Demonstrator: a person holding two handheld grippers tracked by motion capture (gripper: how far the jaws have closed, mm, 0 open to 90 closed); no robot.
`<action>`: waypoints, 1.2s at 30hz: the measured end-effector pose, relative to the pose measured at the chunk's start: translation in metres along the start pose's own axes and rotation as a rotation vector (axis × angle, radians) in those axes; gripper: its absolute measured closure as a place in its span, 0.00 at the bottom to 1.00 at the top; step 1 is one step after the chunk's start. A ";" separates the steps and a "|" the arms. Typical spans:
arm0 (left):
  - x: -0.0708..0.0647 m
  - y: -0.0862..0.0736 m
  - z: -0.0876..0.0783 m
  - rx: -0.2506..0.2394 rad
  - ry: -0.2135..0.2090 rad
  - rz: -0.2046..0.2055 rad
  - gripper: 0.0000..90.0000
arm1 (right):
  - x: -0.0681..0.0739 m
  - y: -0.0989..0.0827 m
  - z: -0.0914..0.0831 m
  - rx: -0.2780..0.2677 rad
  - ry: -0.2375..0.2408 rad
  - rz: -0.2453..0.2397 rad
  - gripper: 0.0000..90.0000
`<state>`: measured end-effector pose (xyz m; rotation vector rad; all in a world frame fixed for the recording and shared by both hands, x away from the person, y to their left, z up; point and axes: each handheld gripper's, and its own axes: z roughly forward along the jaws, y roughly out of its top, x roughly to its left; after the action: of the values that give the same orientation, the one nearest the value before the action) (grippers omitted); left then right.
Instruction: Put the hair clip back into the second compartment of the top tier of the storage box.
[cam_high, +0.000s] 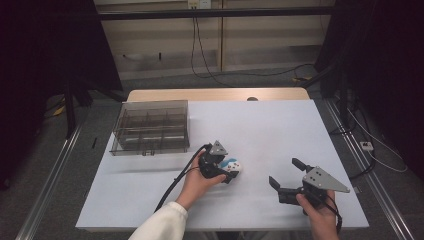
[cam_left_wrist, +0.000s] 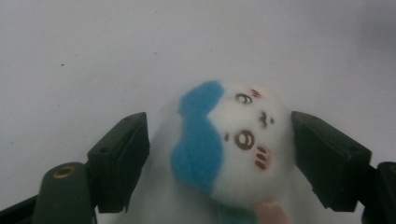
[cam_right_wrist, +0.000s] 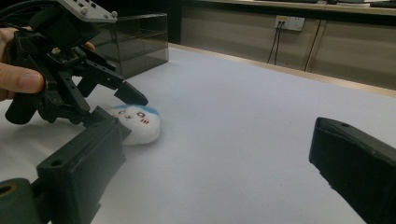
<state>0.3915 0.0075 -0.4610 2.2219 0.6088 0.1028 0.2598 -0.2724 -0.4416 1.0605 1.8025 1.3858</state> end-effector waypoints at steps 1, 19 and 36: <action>0.000 -0.001 0.001 0.010 -0.002 0.000 0.26 | 0.000 0.000 0.000 0.002 0.000 0.000 0.03; -0.002 0.000 -0.013 0.032 -0.011 0.014 0.46 | 0.000 -0.001 0.001 0.000 0.010 0.007 0.03; -0.003 0.003 -0.047 0.037 -0.033 -0.004 0.47 | 0.000 -0.001 0.001 0.000 0.013 0.003 0.03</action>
<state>0.3773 0.0367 -0.4271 2.2536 0.6012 0.0526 0.2599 -0.2720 -0.4427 1.0566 1.8107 1.3980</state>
